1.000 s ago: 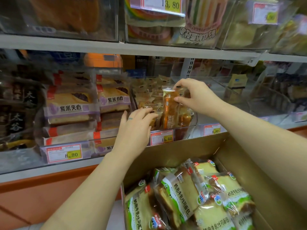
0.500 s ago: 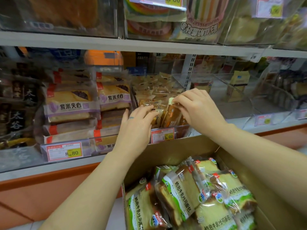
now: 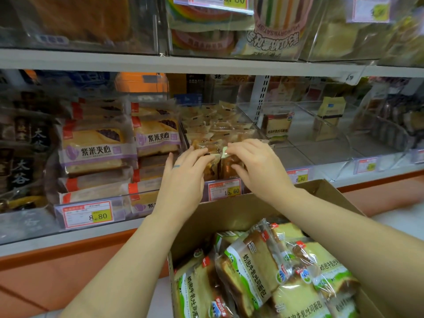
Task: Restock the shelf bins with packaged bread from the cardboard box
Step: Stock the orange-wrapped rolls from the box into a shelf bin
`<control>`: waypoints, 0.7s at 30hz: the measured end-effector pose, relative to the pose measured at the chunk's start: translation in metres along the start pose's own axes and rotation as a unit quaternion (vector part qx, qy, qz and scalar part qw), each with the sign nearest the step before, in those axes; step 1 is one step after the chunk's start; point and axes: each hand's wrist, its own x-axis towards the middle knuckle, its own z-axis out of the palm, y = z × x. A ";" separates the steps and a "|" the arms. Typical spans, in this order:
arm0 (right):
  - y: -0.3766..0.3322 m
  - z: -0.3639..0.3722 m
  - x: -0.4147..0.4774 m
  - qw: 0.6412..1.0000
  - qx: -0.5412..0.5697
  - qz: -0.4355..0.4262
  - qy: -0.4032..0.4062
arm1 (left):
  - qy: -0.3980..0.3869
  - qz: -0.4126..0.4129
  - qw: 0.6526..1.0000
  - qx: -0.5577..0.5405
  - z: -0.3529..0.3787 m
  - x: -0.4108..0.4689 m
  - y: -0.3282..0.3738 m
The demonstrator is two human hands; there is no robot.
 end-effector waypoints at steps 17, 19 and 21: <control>-0.005 0.005 -0.012 0.995 -0.061 0.025 -0.071 | 0.005 0.036 0.999 0.017 0.012 -0.003 0.007; -0.001 -0.006 0.000 0.991 -0.036 0.044 -0.120 | 0.008 0.034 0.999 0.019 0.013 -0.003 0.007; 0.008 -0.017 0.015 0.988 0.014 0.073 -0.132 | 0.024 0.030 0.999 0.023 0.014 -0.003 0.008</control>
